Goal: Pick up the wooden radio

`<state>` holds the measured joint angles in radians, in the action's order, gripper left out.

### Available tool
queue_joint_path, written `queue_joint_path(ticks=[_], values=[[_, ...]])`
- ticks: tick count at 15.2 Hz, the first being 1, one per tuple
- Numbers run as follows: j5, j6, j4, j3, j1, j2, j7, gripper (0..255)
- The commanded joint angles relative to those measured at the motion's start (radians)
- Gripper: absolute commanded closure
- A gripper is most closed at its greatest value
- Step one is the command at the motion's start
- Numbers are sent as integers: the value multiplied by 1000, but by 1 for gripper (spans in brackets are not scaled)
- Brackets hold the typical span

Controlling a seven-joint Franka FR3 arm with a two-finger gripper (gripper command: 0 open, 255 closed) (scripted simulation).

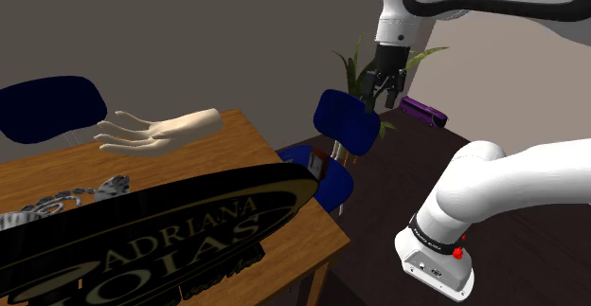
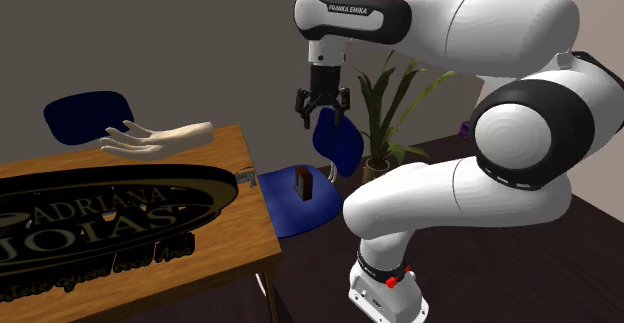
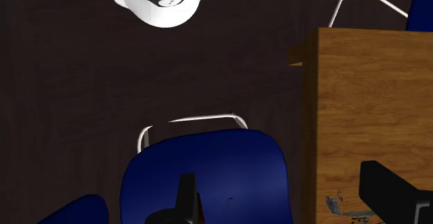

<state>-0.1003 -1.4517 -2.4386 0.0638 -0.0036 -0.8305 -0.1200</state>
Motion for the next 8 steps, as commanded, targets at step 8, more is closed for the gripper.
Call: queue_joint_path(ticks=[8], values=[[18,-262,-113,27,-7,142,55,0]])
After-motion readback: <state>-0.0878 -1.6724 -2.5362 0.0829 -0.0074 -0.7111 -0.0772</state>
